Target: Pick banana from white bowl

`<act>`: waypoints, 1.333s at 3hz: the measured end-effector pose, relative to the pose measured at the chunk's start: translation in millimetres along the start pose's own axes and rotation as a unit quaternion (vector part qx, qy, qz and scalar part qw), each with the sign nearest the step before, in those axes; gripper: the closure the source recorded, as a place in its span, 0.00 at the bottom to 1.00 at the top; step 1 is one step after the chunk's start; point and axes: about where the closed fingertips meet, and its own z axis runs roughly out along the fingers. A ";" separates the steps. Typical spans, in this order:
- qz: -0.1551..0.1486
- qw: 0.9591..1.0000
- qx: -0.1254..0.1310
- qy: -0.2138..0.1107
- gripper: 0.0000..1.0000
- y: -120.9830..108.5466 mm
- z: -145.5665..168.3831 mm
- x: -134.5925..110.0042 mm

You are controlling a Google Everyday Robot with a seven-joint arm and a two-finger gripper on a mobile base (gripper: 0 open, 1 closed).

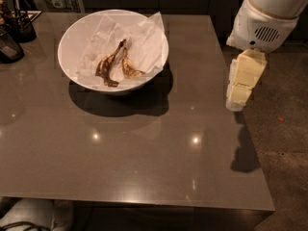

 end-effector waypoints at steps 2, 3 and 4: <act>0.000 0.999 0.015 -0.037 0.00 -21.6 -6.1 -34.4; -0.045 0.998 0.022 -0.046 0.00 -66.1 -11.5 -104.9; -0.038 0.997 0.036 -0.056 0.00 -72.3 -10.6 -113.1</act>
Offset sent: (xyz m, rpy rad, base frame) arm 0.0485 0.0553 0.0377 0.1225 -0.0459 0.0189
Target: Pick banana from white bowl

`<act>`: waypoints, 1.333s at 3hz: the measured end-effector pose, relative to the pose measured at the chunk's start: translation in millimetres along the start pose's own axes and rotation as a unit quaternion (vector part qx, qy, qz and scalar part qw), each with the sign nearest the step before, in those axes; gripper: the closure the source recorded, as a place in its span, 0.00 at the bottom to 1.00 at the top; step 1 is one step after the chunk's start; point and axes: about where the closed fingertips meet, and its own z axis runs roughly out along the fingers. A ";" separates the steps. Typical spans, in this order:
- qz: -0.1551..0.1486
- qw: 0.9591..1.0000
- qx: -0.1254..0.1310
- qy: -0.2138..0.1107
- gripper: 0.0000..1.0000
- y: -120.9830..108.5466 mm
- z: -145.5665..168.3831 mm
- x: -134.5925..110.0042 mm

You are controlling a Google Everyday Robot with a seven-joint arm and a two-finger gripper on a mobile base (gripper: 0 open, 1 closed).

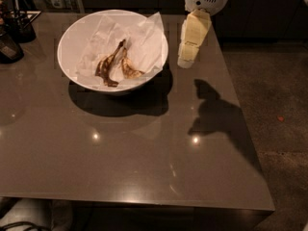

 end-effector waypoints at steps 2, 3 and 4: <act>0.084 0.995 -0.036 -0.045 0.00 -9.2 18.3 -61.5; 0.093 0.994 -0.027 -0.055 0.00 -14.1 19.0 -66.4; 0.105 0.992 -0.028 -0.057 0.00 -12.0 27.9 -68.0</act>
Offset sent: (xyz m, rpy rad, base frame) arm 0.0179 0.0969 0.0011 0.1708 0.2401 -0.2133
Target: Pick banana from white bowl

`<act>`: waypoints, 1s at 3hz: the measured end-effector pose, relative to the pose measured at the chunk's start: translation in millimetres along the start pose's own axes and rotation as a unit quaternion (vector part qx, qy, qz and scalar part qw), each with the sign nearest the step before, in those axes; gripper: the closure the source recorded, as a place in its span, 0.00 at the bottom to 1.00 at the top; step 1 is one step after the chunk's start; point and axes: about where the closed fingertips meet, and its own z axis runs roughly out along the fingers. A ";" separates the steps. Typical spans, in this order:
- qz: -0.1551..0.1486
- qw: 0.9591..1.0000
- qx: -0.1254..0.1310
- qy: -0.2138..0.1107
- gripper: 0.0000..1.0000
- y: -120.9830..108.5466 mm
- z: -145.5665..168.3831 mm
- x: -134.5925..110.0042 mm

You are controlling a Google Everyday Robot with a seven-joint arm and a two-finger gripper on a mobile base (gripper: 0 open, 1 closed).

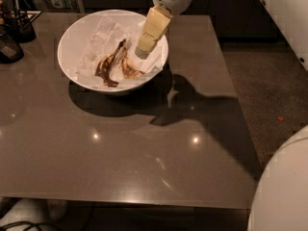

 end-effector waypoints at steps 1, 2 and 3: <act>0.016 1.000 -0.002 0.019 0.00 1.9 18.8 -3.4; 0.026 0.999 -0.008 0.034 0.00 2.3 32.9 -7.2; 0.022 0.999 -0.010 0.046 0.00 3.8 41.1 -12.8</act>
Offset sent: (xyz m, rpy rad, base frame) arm 0.0030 0.0209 -0.0399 -0.0894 0.1137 -0.0635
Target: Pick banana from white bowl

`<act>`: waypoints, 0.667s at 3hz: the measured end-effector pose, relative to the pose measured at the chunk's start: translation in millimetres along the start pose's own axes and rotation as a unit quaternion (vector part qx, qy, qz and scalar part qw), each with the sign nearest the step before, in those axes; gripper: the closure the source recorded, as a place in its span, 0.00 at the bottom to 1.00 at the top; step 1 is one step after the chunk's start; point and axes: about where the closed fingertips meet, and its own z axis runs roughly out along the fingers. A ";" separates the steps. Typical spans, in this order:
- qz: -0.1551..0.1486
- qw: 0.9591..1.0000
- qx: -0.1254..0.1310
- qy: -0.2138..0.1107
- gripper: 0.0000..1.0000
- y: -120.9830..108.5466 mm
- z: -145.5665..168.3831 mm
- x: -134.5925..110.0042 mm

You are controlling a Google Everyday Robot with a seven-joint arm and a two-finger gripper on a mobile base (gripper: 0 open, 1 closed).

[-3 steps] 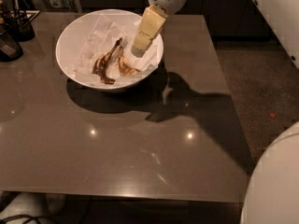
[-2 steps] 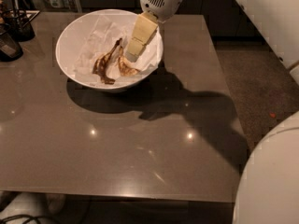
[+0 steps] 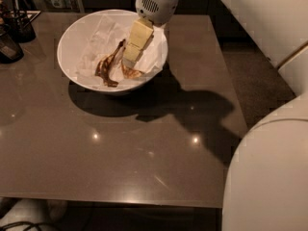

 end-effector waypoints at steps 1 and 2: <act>-0.008 1.000 -0.004 0.010 0.00 1.5 8.0 -6.4; -0.018 1.000 -0.009 0.016 0.02 2.3 17.3 -13.4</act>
Offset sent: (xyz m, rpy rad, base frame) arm -0.0023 0.0169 -0.0184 -0.0713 0.0684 0.0681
